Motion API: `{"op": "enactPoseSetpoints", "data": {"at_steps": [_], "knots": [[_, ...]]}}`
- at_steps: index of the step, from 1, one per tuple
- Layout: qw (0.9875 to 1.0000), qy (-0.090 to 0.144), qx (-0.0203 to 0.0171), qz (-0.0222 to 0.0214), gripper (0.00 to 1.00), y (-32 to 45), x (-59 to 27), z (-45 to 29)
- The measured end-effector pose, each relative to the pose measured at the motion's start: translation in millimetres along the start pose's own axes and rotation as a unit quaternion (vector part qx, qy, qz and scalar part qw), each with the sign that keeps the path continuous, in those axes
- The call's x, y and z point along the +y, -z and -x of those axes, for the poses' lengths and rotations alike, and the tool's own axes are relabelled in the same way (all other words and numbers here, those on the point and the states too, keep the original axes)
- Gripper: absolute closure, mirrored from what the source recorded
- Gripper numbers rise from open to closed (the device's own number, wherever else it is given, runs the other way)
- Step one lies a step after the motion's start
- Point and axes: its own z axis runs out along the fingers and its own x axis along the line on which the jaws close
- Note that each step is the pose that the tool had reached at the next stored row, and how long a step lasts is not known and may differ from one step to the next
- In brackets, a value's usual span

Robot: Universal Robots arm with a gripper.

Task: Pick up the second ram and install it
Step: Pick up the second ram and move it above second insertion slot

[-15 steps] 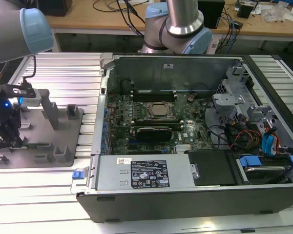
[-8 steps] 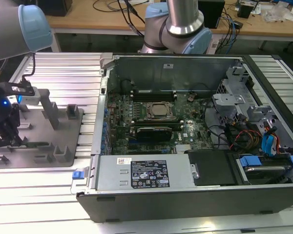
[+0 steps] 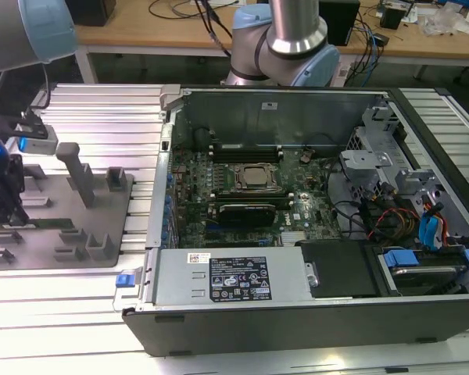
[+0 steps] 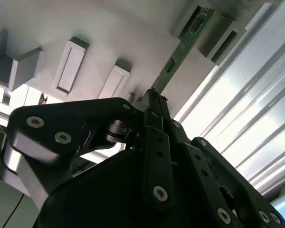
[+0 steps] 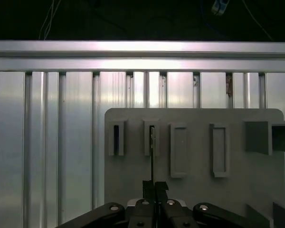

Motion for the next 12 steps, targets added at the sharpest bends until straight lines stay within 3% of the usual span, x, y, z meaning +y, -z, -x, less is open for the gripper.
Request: {"op": "enactPoseSetpoints", "data": {"at_steps": [4, 10, 12], "knots": [[1.0000, 0.000, 0.0000, 0.0000, 0.91, 12.1, 0.3, 0.0], [1.0000, 0.000, 0.0010, 0.0000, 0.91, 41.0, 1.2, 0.1], [1.0000, 0.000, 0.0012, 0.0000, 0.91, 47.1, 1.4, 0.1]]}}
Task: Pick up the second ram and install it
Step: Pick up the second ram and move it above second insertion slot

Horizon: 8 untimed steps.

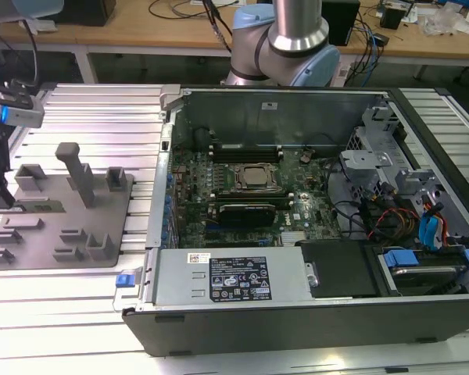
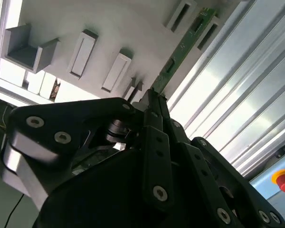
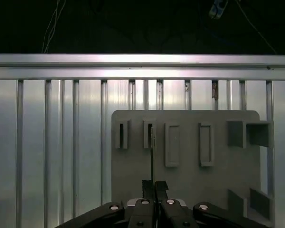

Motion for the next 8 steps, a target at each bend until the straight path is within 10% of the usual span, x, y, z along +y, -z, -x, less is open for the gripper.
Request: {"op": "enactPoseSetpoints", "data": {"at_steps": [8], "knots": [[1.0000, 0.000, 0.0011, 0.0000, 0.91, 38.2, 1.6, 0.2]]}}
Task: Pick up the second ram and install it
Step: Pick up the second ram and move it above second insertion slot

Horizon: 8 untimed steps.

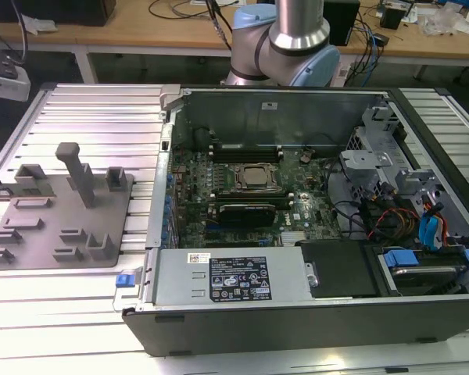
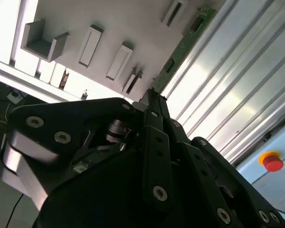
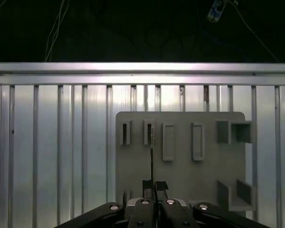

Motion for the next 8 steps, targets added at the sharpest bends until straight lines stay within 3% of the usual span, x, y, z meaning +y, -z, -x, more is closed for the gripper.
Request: {"op": "enactPoseSetpoints", "data": {"at_steps": [8], "knots": [[1.0000, 0.000, 0.0005, -0.0007, 0.91, 32.7, 1.3, 0.7]]}}
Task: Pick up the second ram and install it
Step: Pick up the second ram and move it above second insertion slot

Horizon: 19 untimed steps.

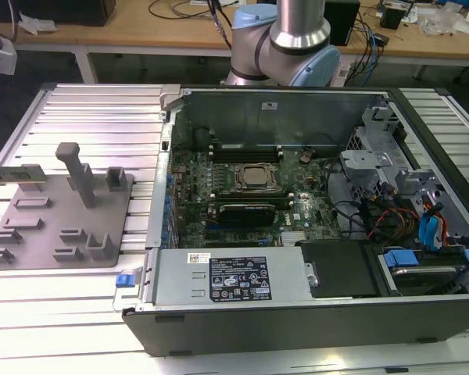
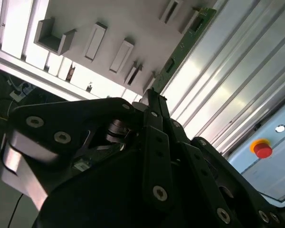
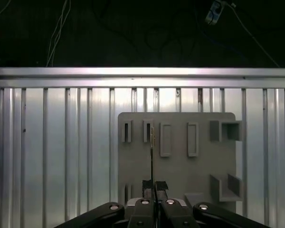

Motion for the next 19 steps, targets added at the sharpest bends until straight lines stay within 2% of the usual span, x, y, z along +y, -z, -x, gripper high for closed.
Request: {"op": "enactPoseSetpoints", "data": {"at_steps": [2, 6, 9, 11, 19], "knots": [[1.0000, 0.000, 0.0000, -0.0002, 0.91, 5.6, 0.2, 0.0], [1.0000, 0.000, 0.0001, -0.0012, 0.91, 27.2, 1.1, 0.5], [1.0000, 0.000, 0.0002, -0.0018, 0.91, 35.2, 1.4, 0.9], [1.0000, 0.000, 0.0002, -0.0021, 0.91, 43.5, 1.7, 0.9], [1.0000, 0.000, 0.0004, -0.0022, 0.91, 64.2, 2.5, 1.2]]}}
